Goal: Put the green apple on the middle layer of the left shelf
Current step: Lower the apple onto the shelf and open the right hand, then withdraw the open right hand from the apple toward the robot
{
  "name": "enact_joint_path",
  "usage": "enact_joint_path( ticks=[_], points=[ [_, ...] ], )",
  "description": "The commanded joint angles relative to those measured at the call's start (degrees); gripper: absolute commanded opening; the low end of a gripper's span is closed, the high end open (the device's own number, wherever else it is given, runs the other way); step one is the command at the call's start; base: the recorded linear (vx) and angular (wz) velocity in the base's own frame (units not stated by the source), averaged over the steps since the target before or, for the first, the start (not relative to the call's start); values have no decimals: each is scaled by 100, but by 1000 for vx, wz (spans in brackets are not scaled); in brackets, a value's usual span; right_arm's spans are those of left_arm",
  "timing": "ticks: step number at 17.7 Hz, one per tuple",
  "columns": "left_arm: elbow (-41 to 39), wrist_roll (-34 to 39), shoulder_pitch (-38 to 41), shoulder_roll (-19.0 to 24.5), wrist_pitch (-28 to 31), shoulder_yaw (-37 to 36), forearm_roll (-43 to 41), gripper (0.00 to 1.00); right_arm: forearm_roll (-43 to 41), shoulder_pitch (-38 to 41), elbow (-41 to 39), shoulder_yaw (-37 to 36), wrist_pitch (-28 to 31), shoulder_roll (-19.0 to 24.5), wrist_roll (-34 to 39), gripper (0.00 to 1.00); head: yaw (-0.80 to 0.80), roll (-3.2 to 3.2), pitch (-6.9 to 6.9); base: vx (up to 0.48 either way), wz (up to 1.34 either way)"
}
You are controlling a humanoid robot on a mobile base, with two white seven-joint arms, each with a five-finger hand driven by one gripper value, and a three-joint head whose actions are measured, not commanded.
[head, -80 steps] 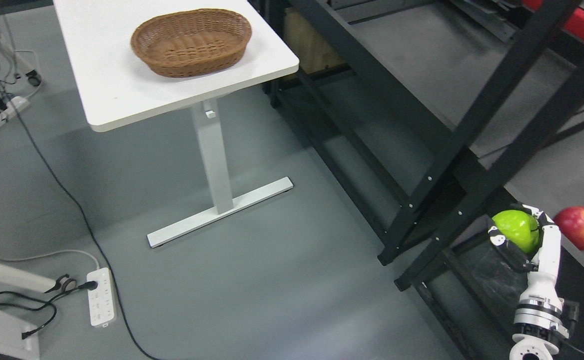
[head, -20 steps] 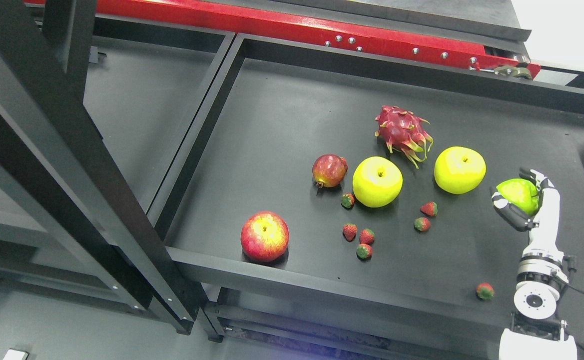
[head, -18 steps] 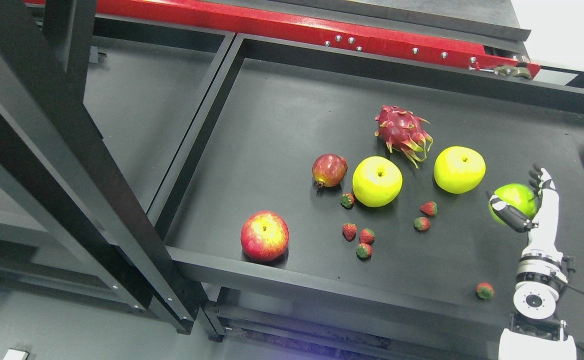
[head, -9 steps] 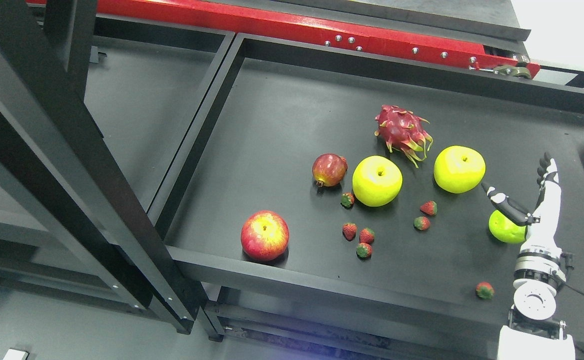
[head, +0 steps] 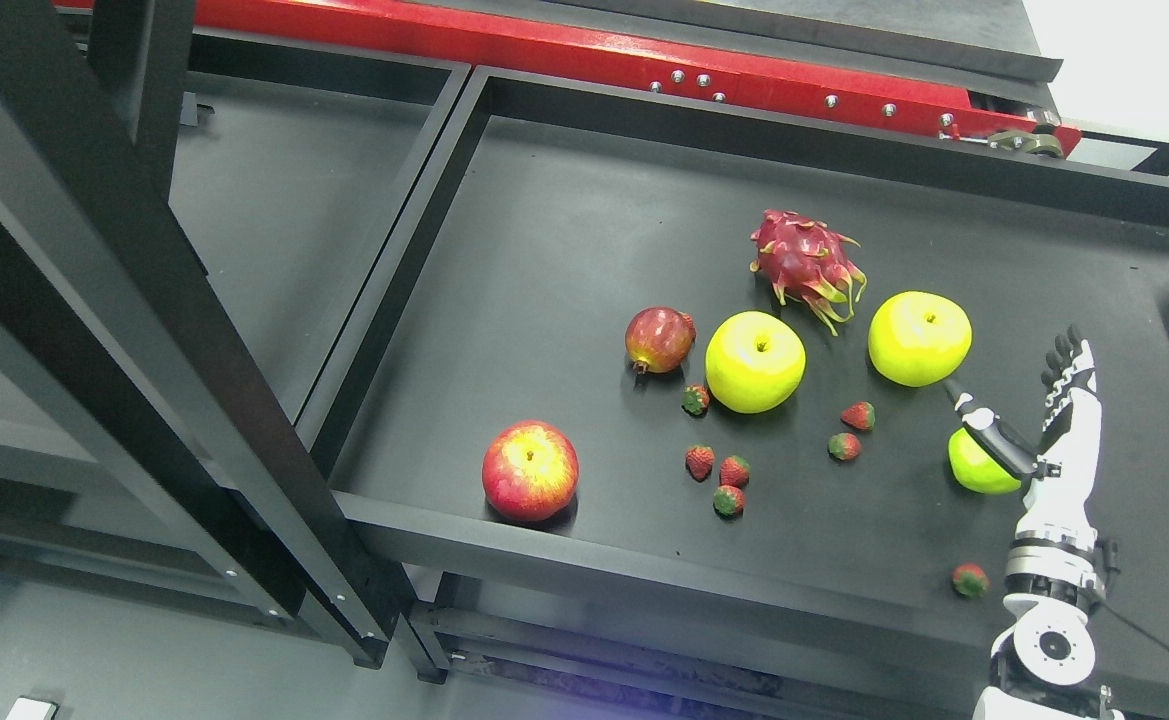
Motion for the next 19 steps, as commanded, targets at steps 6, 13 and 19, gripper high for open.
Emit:
enact_joint_path(
  ticks=[6, 13, 19],
  points=[
    [0, 5, 0, 100, -3, 0, 0, 100, -634, 460, -522, 683, 174, 114, 19, 100, 0, 0, 0, 0, 0],
    [0, 5, 0, 100, -3, 0, 0, 100, -678, 777, -522, 1387, 33, 114, 19, 100, 0, 0, 0, 0, 0],
    [0, 5, 0, 100, -3, 0, 0, 100, -766, 768, -531, 1440, -37, 114, 54, 100, 0, 0, 0, -15, 14]
  ],
)
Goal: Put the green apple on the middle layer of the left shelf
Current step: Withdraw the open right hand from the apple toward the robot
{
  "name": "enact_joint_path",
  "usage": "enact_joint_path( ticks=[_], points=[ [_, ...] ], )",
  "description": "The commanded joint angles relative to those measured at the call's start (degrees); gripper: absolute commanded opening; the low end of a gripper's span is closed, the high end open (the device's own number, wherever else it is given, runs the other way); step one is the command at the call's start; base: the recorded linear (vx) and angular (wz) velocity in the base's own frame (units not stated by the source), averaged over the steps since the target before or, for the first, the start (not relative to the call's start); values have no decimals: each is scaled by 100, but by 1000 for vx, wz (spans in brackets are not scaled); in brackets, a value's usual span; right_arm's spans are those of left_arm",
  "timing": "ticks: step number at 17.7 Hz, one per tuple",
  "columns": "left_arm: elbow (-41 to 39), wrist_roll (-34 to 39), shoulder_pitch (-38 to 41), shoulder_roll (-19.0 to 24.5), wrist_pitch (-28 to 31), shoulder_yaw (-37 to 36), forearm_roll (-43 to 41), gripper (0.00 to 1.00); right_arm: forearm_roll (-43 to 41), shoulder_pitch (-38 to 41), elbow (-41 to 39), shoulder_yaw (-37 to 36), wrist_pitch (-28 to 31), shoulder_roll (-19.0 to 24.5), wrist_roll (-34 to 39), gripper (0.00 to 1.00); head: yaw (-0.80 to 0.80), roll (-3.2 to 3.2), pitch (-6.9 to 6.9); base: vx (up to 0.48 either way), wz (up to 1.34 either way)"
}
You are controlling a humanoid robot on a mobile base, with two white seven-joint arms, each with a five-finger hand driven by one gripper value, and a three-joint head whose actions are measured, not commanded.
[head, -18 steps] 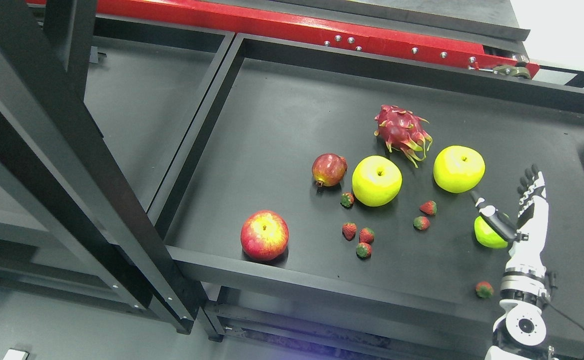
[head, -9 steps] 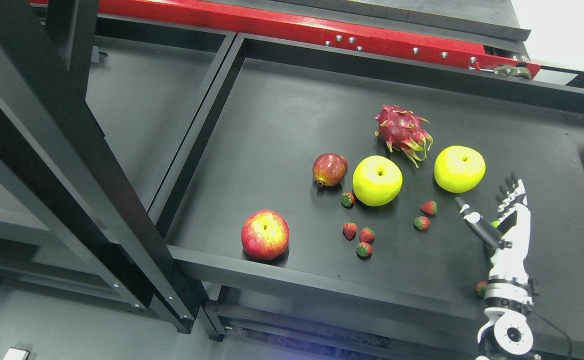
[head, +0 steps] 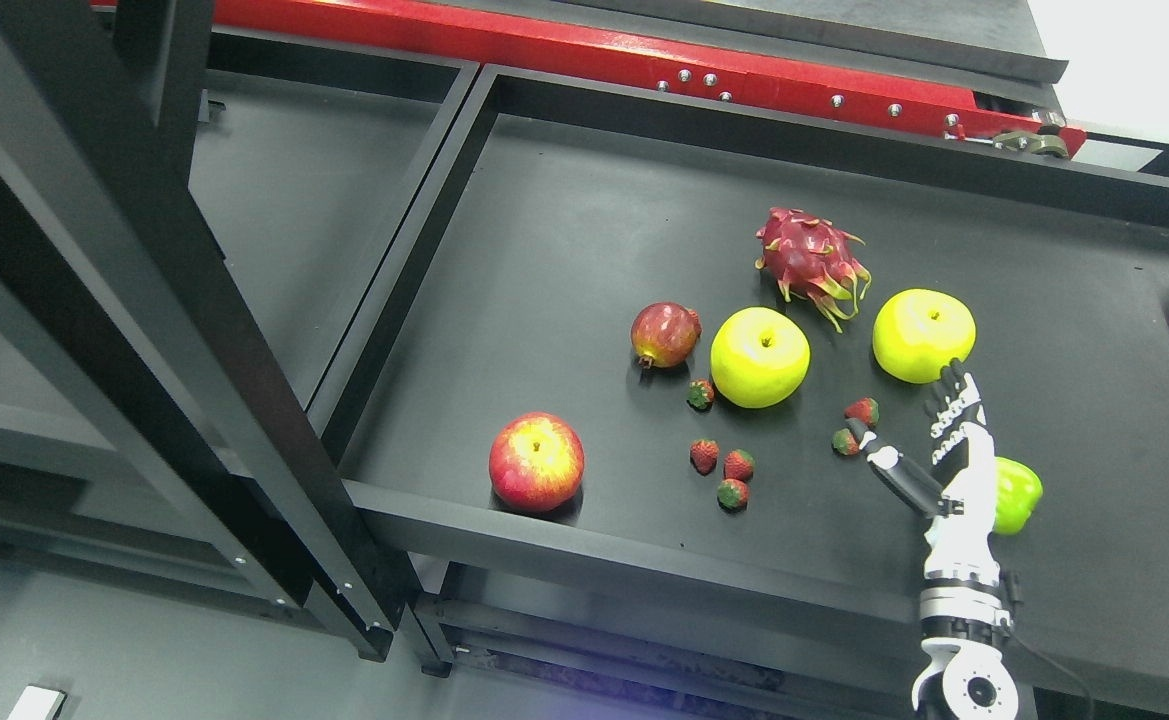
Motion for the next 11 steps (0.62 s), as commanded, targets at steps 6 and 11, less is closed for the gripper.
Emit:
enact_joint_path(
  ticks=[6, 11],
  points=[
    [0, 5, 0, 100, -3, 0, 0, 100, -198, 50, -82, 424, -25, -67, 57, 100, 0, 0, 0, -39, 17],
    [0, 5, 0, 100, -3, 0, 0, 100, -198, 50, -82, 424, -25, -67, 57, 100, 0, 0, 0, -25, 41]
  ],
)
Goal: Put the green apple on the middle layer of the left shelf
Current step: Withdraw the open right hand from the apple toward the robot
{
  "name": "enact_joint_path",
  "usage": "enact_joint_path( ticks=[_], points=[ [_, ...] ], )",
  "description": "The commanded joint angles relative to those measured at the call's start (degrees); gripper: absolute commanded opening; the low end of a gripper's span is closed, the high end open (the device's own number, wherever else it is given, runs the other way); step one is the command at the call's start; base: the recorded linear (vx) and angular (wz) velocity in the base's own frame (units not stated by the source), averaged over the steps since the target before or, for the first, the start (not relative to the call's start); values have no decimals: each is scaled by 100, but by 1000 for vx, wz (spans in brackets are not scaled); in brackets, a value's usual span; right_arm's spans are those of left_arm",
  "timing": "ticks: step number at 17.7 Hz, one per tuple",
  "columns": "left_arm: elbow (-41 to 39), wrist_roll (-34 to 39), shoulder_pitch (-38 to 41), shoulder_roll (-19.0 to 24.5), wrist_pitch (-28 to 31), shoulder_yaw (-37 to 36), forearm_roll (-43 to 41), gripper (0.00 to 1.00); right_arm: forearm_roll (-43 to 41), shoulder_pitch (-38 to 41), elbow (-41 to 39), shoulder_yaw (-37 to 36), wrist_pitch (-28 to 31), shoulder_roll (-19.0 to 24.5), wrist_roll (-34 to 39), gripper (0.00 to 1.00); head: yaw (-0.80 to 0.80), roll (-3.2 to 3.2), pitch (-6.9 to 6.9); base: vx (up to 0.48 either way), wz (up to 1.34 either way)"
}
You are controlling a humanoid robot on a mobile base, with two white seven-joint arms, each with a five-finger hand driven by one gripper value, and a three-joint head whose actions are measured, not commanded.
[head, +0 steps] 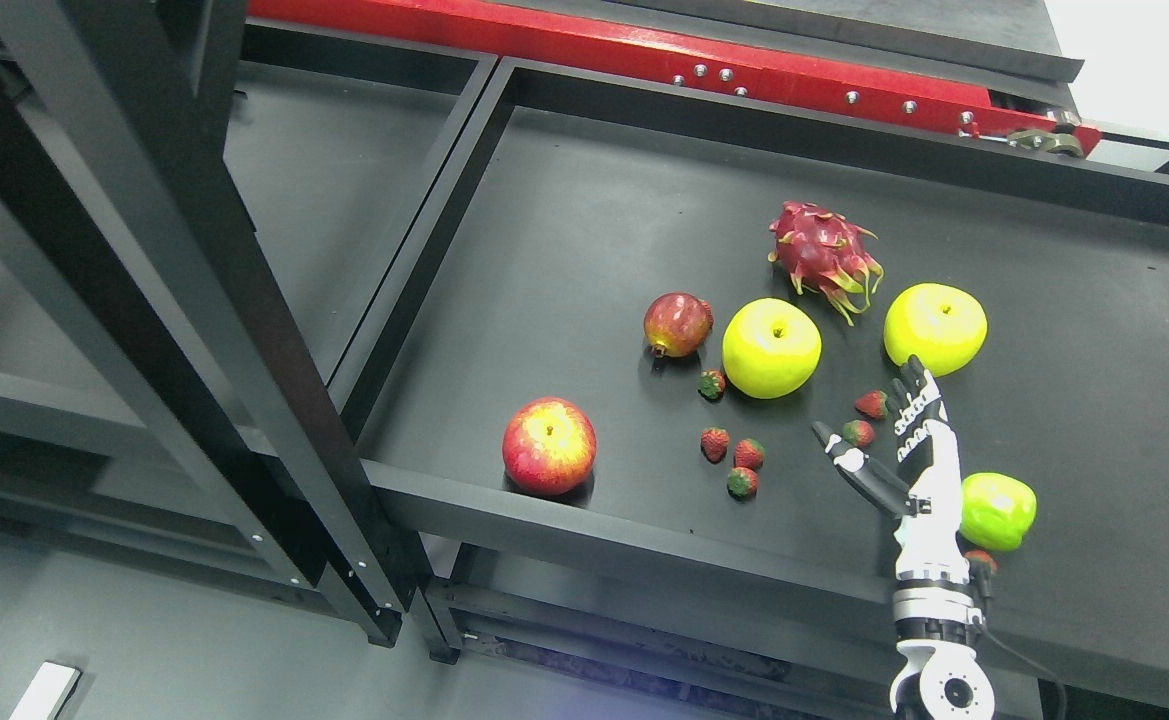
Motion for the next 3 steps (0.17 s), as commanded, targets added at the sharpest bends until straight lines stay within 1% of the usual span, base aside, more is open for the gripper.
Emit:
enact_joint_path(
  ticks=[1, 3],
  points=[
    [0, 5, 0, 100, -3, 0, 0, 100, -186, 5, -28, 145, 5, -87, 2, 100, 0, 0, 0, -14, 70],
    [0, 5, 0, 100, -3, 0, 0, 100, -186, 5, -28, 136, 5, -87, 2, 100, 0, 0, 0, -13, 61]
  ],
)
